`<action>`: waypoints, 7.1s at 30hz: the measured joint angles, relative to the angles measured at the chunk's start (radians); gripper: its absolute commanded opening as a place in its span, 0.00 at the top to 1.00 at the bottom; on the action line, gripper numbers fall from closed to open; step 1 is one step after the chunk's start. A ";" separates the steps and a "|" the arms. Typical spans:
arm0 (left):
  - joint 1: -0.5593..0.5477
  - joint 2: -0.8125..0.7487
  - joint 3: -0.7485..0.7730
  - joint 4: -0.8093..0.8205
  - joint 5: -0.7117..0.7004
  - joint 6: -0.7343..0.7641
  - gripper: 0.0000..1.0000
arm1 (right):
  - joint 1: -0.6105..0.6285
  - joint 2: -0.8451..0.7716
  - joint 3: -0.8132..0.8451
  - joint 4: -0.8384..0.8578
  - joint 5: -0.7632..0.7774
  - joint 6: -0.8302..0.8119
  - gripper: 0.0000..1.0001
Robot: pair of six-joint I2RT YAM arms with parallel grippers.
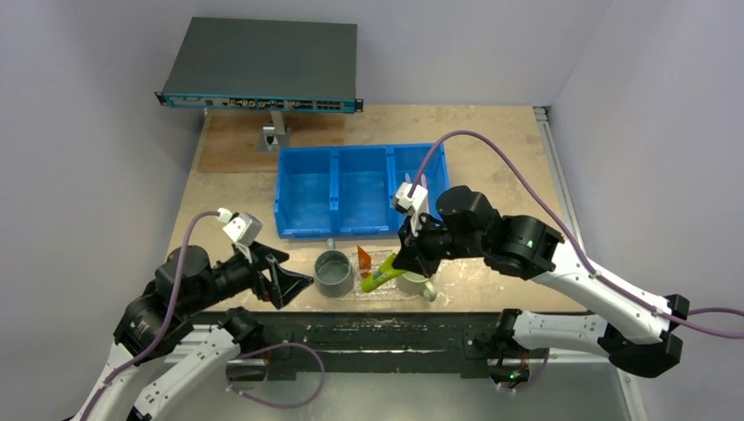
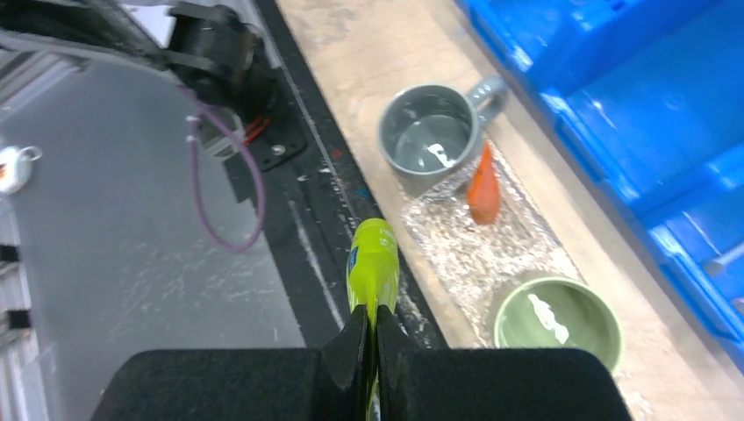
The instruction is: Prepare toiletry sets of a toothbrush and toothpaste on the tray
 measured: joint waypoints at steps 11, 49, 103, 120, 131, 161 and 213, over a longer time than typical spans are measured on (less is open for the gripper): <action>0.000 0.000 -0.005 -0.009 -0.055 0.031 0.00 | 0.000 0.134 0.106 -0.131 0.227 0.021 1.00; 0.000 0.008 -0.014 -0.053 -0.088 0.040 0.00 | 0.000 0.392 0.209 -0.150 0.349 0.018 1.00; 0.000 0.005 -0.014 -0.053 -0.095 0.040 0.00 | 0.000 0.534 0.091 -0.010 0.369 0.018 0.94; 0.000 0.013 -0.014 -0.053 -0.095 0.040 0.00 | 0.000 0.479 0.094 -0.002 0.407 0.027 0.62; 0.000 0.016 -0.014 -0.053 -0.095 0.040 0.00 | -0.052 0.385 0.147 -0.003 0.529 0.029 0.52; 0.000 0.052 -0.014 -0.061 -0.132 0.038 0.00 | -0.367 0.489 0.082 0.300 0.486 0.021 0.51; -0.009 -0.035 -0.023 -0.068 -0.165 0.037 0.00 | -0.562 0.947 0.100 0.446 0.362 0.060 0.58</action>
